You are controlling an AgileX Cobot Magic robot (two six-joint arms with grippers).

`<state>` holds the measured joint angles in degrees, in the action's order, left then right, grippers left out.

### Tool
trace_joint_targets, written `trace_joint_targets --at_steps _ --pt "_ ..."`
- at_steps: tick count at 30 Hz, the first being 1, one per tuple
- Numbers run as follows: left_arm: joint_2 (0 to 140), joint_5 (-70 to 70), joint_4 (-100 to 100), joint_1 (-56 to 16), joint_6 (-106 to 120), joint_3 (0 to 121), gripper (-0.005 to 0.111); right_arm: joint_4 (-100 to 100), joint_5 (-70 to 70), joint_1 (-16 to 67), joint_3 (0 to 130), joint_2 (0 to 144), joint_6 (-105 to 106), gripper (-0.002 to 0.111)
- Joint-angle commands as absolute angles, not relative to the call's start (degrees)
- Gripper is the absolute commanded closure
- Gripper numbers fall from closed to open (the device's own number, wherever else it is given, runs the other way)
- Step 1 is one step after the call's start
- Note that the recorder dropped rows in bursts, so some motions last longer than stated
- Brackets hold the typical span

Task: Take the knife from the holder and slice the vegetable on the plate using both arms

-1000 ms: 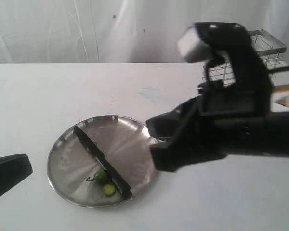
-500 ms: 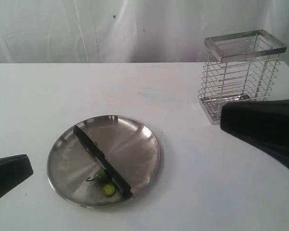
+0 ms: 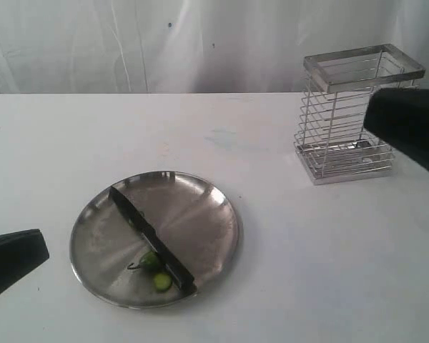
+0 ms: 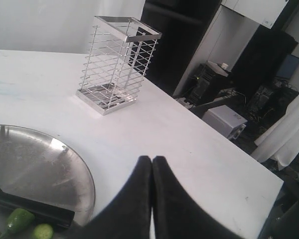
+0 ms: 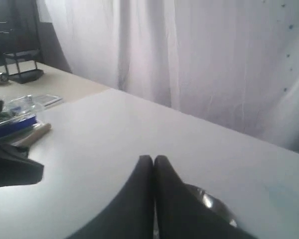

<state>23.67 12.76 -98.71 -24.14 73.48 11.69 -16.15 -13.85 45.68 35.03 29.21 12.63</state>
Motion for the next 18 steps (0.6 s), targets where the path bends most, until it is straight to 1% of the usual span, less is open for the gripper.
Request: trace_joint_targets --at_steps 1,4,8,10,14,18 --pt "23.36 13.49 -99.49 -24.06 73.42 11.42 0.107 -8.06 -1.66 44.26 25.09 28.19 8.01 0.108" --pt "23.36 13.33 -99.34 -24.06 73.42 11.42 0.107 -7.53 0.00 41.85 17.14 23.82 0.84 0.108" --pt "23.36 13.48 -99.34 -24.06 73.42 11.42 0.107 -6.81 -1.10 39.11 8.34 15.43 0.00 0.108" --pt "23.36 13.62 -99.34 -24.06 73.42 11.42 0.107 -6.18 -3.78 37.64 4.89 11.35 0.00 0.108" --pt "23.36 13.62 -99.34 -24.06 73.42 11.42 0.107 -6.18 -8.12 34.05 0.26 4.13 0.00 0.108" --pt "23.36 13.51 -99.34 -24.06 73.42 11.42 0.107 -5.51 -11.43 31.41 0.00 0.00 0.00 0.108"
